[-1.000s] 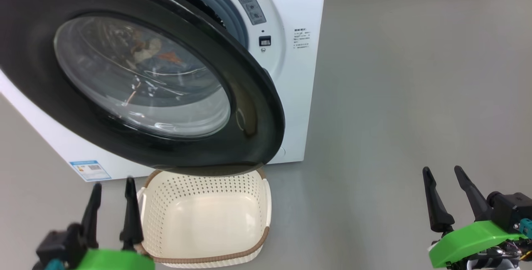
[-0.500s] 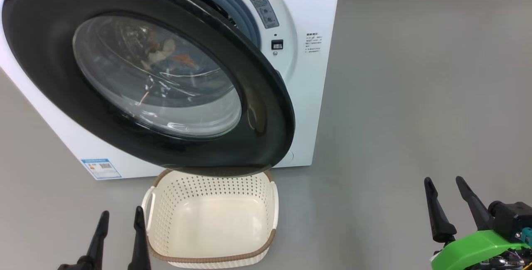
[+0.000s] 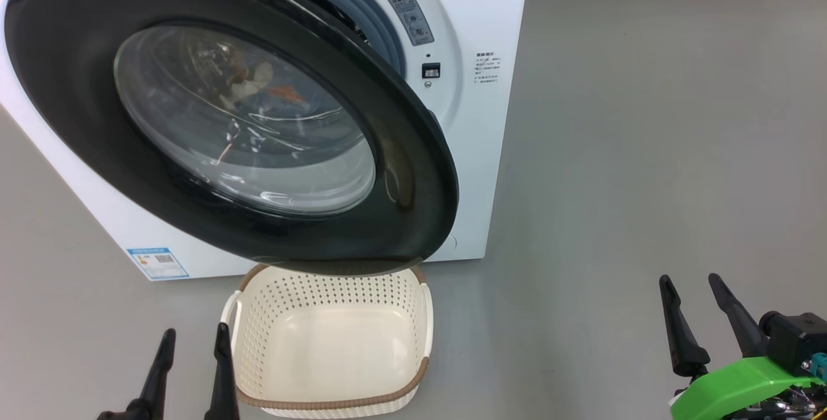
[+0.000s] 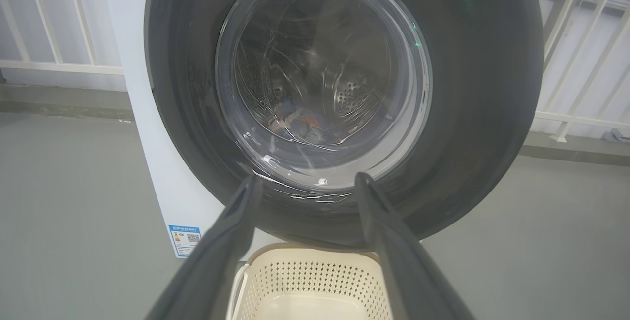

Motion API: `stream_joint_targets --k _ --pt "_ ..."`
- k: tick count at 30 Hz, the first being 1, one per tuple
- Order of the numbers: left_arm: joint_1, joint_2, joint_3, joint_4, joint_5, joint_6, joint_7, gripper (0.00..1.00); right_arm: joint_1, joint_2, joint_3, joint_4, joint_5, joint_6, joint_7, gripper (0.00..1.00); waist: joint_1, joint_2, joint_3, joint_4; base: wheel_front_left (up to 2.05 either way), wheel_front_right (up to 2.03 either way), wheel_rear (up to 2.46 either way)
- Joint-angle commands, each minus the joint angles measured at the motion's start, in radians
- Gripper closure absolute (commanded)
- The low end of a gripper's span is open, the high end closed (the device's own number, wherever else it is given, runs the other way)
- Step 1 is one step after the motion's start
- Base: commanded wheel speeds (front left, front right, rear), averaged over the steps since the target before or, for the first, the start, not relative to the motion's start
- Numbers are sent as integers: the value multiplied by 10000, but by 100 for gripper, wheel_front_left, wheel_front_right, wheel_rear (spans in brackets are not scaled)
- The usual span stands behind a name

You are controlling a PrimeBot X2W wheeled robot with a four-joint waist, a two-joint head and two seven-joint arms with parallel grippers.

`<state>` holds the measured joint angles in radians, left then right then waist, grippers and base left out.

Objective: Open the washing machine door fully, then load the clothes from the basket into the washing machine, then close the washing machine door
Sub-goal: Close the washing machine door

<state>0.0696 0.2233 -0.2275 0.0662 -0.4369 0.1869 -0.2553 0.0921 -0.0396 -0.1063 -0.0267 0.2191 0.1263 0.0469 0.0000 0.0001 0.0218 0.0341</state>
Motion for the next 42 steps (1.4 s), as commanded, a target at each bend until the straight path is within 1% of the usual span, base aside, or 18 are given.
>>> stream_joint_targets --k 1,13,14,15,16,19,22,24,27,31,36,40,42 --pt "-188 121 287 -183 146 41 -63 0 -155 -118 176 -312 -121 44 2 0 0 -1 8 -2 0 0 0" --pt "-244 123 238 -106 198 88 -64 0 -195 -111 156 -293 -78 44 -9 0 0 -1 19 -9 0 0 0" --pt "-259 122 228 -109 206 91 -64 0 -212 -111 122 -304 -47 44 -10 45 0 -1 32 2 0 0 0" --pt "-277 117 213 -117 215 91 -64 0 -239 -110 68 -305 -2 44 -7 84 0 -1 52 20 0 0 0" --pt "-300 111 199 -126 223 92 -64 0 -283 -110 19 -319 41 44 -2 100 0 -1 76 42 0 0 0" --pt "-358 98 169 -134 238 89 -64 0 -442 -183 -49 -415 31 44 -8 100 0 -1 148 106 0 0 0" --pt "-501 74 108 -120 247 28 -64 0 -821 -419 -20 -630 2 44 45 100 0 -1 263 269 0 0 0" --pt "-588 56 54 -116 272 -2 -64 0 -1184 -620 175 -822 -7 44 107 100 0 -1 327 386 0 0 0" --pt "-714 4 -26 -68 284 -52 -64 0 -1822 -822 759 -1193 23 44 294 100 0 -1 387 584 0 0 0" --pt "-878 -50 -55 25 301 -146 -64 0 -2874 -1060 1956 -1299 200 44 490 100 0 -1 452 847 0 0 0" --pt "-1060 -233 -79 131 331 -282 -64 0 -3911 -1169 3494 -575 725 44 520 100 0 -1 498 1349 0 0 0" --pt "-1227 -332 -104 233 407 -422 -64 0 -4400 -1253 4248 286 1065 44 374 100 0 -1 575 1796 0 0 0" --pt "-1353 -409 -89 327 447 -541 -64 0 -4754 -1250 4584 967 1268 44 177 100 0 -1 665 2050 0 0 0"
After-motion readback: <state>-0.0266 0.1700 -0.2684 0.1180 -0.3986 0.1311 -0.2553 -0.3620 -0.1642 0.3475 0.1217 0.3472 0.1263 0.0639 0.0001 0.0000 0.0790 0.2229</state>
